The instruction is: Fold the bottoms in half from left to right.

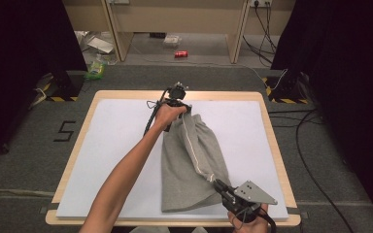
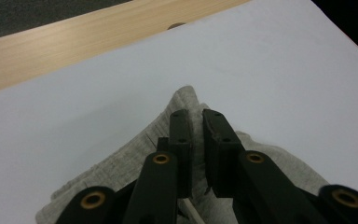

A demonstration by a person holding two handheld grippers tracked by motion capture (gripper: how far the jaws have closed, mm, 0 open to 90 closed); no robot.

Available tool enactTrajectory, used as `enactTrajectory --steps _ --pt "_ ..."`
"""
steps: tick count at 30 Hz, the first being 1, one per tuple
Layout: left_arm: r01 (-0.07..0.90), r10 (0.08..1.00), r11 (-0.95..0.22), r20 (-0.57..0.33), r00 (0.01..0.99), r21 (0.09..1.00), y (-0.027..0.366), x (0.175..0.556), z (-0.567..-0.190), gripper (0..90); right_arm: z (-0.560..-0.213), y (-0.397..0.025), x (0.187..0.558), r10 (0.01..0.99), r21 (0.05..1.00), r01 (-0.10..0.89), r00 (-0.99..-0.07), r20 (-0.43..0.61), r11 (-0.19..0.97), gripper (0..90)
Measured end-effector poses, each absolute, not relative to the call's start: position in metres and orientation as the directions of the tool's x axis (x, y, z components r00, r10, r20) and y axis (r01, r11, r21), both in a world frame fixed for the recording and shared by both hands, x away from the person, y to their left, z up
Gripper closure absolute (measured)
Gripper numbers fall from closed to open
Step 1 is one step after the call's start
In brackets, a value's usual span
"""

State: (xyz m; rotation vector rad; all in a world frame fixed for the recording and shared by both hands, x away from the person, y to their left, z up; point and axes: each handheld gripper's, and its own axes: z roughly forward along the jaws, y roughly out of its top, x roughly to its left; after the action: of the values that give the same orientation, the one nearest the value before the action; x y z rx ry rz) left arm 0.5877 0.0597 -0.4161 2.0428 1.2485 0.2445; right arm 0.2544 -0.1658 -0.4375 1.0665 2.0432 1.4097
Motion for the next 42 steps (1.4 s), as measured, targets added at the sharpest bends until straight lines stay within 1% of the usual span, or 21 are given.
enactTrajectory --steps 4,7,14,16,19,21,22,23,24,26,28,30,32,35,38,42 --pt "0.698 0.830 -0.281 -0.199 0.521 0.658 0.051 0.587 -0.418 79.6 -0.440 -0.171 0.253 0.795 0.915 0.361 -0.601 0.081 0.180 86.2" --pt "0.707 0.832 -0.278 -0.204 0.516 0.651 0.048 0.588 -0.422 76.0 -0.444 -0.174 0.254 0.800 0.911 0.372 -0.594 0.087 0.177 86.2" --pt "0.708 0.832 -0.263 -0.217 0.510 0.655 0.042 0.589 -0.424 77.3 -0.445 -0.179 0.251 0.808 0.910 0.374 -0.584 0.082 0.178 86.2" --pt "0.707 0.828 -0.270 -0.217 0.517 0.654 0.039 0.589 -0.425 79.0 -0.446 -0.180 0.250 0.809 0.909 0.376 -0.582 0.080 0.180 86.2" --pt "0.707 0.825 -0.277 -0.216 0.522 0.651 0.036 0.589 -0.428 78.6 -0.448 -0.182 0.249 0.813 0.906 0.384 -0.576 0.082 0.180 86.0" --pt "0.713 0.826 -0.265 -0.229 0.515 0.649 0.036 0.590 -0.430 74.2 -0.449 -0.184 0.248 0.819 0.906 0.386 -0.568 0.085 0.174 85.9" --pt "0.715 0.822 -0.260 -0.240 0.517 0.649 0.035 0.589 -0.431 74.2 -0.449 -0.186 0.247 0.820 0.906 0.386 -0.567 0.083 0.175 85.8" --pt "0.715 0.821 -0.247 -0.251 0.513 0.653 0.035 0.589 -0.429 68.3 -0.449 -0.187 0.247 0.820 0.905 0.387 -0.567 0.082 0.177 85.5" --pt "0.711 0.816 -0.236 -0.261 0.515 0.663 0.035 0.589 -0.427 64.9 -0.450 -0.187 0.247 0.821 0.904 0.389 -0.565 0.082 0.178 85.3" --pt "0.702 0.806 -0.233 -0.270 0.527 0.672 0.036 0.589 -0.422 64.9 -0.452 -0.189 0.247 0.827 0.901 0.395 -0.557 0.079 0.179 85.0" --pt "0.698 0.808 -0.232 -0.266 0.526 0.677 0.037 0.588 -0.420 63.0 -0.453 -0.191 0.246 0.831 0.899 0.399 -0.551 0.077 0.181 84.8" --pt "0.690 0.810 -0.257 -0.240 0.536 0.676 0.039 0.587 -0.417 61.4 -0.453 -0.193 0.243 0.834 0.898 0.398 -0.548 0.070 0.186 86.0" --pt "0.687 0.810 -0.240 -0.249 0.532 0.686 0.045 0.588 -0.414 60.9 -0.452 -0.197 0.241 0.838 0.899 0.395 -0.542 0.061 0.190 87.7" --pt "0.691 0.820 -0.235 -0.242 0.519 0.684 0.054 0.588 -0.413 60.0 -0.454 -0.204 0.237 0.846 0.897 0.403 -0.529 0.068 0.179 87.9" --pt "0.688 0.823 -0.243 -0.230 0.519 0.684 0.062 0.586 -0.412 59.3 -0.454 -0.212 0.236 0.855 0.899 0.407 -0.513 0.079 0.161 84.9" --pt "0.683 0.834 -0.237 -0.215 0.507 0.691 0.075 0.586 -0.410 58.6 -0.453 -0.211 0.243 0.859 0.894 0.408 -0.509 0.058 0.182 78.8"
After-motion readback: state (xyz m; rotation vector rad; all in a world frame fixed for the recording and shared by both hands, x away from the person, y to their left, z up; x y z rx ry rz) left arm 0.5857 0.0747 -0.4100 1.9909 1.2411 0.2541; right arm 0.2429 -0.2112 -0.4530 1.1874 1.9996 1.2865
